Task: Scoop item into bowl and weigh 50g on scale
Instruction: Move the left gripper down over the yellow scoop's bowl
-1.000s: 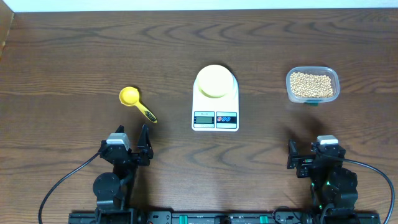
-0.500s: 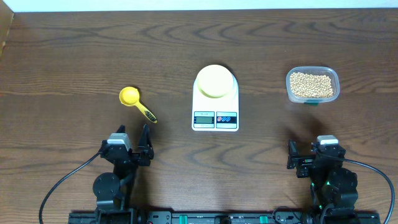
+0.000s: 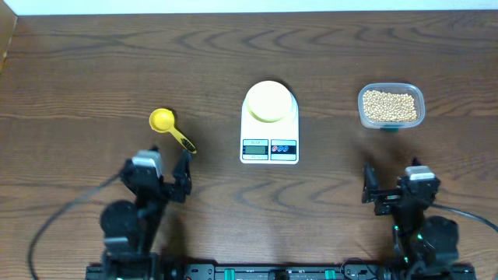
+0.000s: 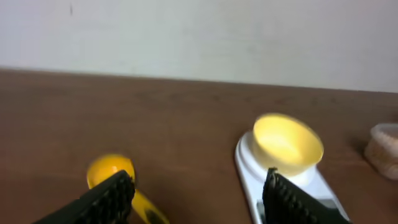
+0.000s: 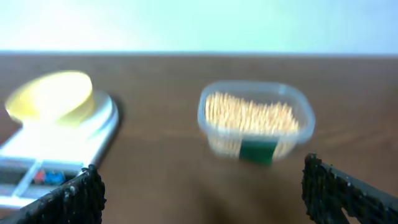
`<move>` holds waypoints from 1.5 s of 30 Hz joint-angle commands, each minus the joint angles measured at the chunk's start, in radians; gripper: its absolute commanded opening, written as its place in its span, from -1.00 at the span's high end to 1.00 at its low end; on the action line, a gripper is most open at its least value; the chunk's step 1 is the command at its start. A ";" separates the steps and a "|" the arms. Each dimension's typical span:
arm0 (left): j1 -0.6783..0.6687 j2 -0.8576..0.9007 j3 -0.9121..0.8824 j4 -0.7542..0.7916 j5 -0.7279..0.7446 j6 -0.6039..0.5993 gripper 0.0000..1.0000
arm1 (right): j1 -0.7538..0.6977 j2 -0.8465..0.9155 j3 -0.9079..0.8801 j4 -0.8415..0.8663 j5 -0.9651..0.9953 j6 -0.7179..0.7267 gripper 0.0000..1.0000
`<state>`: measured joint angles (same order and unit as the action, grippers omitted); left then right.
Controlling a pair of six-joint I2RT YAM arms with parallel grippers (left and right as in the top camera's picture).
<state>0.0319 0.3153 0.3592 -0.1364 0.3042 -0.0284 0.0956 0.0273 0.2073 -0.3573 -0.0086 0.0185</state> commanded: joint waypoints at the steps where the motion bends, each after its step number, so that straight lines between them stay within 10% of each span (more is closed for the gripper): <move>1: 0.004 0.157 0.210 -0.025 -0.027 0.059 -0.38 | -0.004 0.025 0.142 0.018 0.019 0.017 -0.99; 9: 0.005 0.632 0.803 -0.342 -0.116 0.105 -0.38 | -0.004 0.383 0.627 -0.070 0.043 0.018 -0.98; 17: 0.007 0.828 1.066 -0.645 -0.115 0.132 -0.39 | -0.002 0.899 1.158 -0.557 -0.063 0.018 -0.98; 32: 0.166 1.239 1.065 -0.712 -0.175 0.072 -0.38 | -0.002 1.367 1.186 -0.547 -0.669 0.087 -0.99; 45: 0.193 1.590 1.065 -0.605 -0.175 0.089 -0.38 | 0.142 1.371 1.186 -0.555 -0.652 0.055 -0.99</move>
<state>0.2207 1.8874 1.4109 -0.7475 0.1352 0.0532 0.2066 1.4143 1.3815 -0.9081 -0.6399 0.0906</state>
